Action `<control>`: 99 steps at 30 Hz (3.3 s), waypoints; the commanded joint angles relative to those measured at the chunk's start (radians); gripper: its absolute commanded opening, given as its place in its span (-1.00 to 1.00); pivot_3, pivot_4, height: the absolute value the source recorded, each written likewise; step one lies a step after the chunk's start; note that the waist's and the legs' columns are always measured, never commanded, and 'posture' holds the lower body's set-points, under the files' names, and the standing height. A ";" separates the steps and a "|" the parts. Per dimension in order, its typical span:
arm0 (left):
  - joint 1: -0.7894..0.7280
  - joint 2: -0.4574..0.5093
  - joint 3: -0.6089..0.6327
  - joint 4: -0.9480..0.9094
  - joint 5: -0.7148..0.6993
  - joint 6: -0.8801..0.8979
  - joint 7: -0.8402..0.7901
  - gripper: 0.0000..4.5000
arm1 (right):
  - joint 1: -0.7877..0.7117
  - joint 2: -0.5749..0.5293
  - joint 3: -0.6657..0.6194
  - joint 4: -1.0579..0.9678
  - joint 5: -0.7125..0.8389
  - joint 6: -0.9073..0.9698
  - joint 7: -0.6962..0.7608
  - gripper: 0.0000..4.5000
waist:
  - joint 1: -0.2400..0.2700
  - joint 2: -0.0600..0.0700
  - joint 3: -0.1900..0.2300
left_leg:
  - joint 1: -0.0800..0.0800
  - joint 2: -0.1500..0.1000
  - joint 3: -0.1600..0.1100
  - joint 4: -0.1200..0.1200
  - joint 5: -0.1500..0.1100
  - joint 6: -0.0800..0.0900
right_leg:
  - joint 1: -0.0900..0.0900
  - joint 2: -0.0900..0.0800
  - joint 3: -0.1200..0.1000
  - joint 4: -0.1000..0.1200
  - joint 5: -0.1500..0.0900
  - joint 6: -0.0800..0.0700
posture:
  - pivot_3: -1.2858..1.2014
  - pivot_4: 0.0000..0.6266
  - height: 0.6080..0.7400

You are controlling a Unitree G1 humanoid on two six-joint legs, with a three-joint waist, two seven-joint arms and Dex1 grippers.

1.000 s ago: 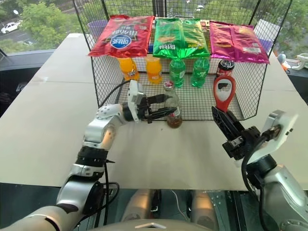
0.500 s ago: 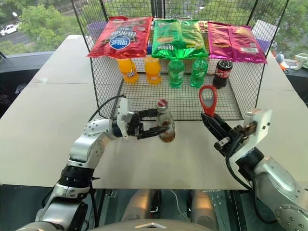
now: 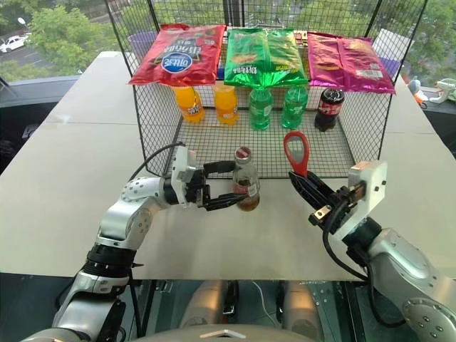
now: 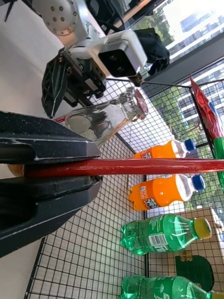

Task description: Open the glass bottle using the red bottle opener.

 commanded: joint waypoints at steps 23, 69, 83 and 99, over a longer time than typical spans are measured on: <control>-0.149 0.151 0.064 -0.091 -0.213 0.272 -0.125 0.95 | 0.053 0.047 -0.037 -0.016 -0.076 0.018 0.082 -1.00 | -0.001 0.000 0.000 | 0.000 0.000 0.000 -0.001 0.000 0.000 | 0.000 0.001 0.000 -0.001 0.000 0.000 | 0.03 -0.52 1.00; -0.256 -0.006 -0.076 0.130 -0.026 0.092 -0.149 -0.02 | -0.251 0.005 0.360 0.111 -1.068 -0.118 0.144 -1.00 | 0.000 0.000 0.000 | -0.002 -0.002 0.000 -0.001 0.000 0.000 | -0.001 0.001 0.000 -0.002 0.000 0.000 | 0.03 -0.52 1.00; -0.257 -0.007 -0.063 0.128 -0.040 0.098 -0.143 -0.02 | -0.245 0.074 0.367 0.134 -1.309 -0.244 0.222 -1.00 | -0.001 0.000 0.000 | -0.002 -0.002 0.000 -0.001 0.000 0.000 | -0.001 0.001 0.000 -0.002 0.000 0.000 | 0.03 -0.52 1.00; -0.238 0.015 -0.035 0.064 -0.075 0.172 -0.120 -0.02 | -0.171 0.162 0.484 0.386 -1.683 -0.614 0.141 -1.00 | -0.003 -0.001 0.000 | -0.001 -0.002 0.000 -0.001 0.001 -0.002 | -0.001 0.001 0.000 -0.002 0.000 0.000 | 0.03 -0.52 1.00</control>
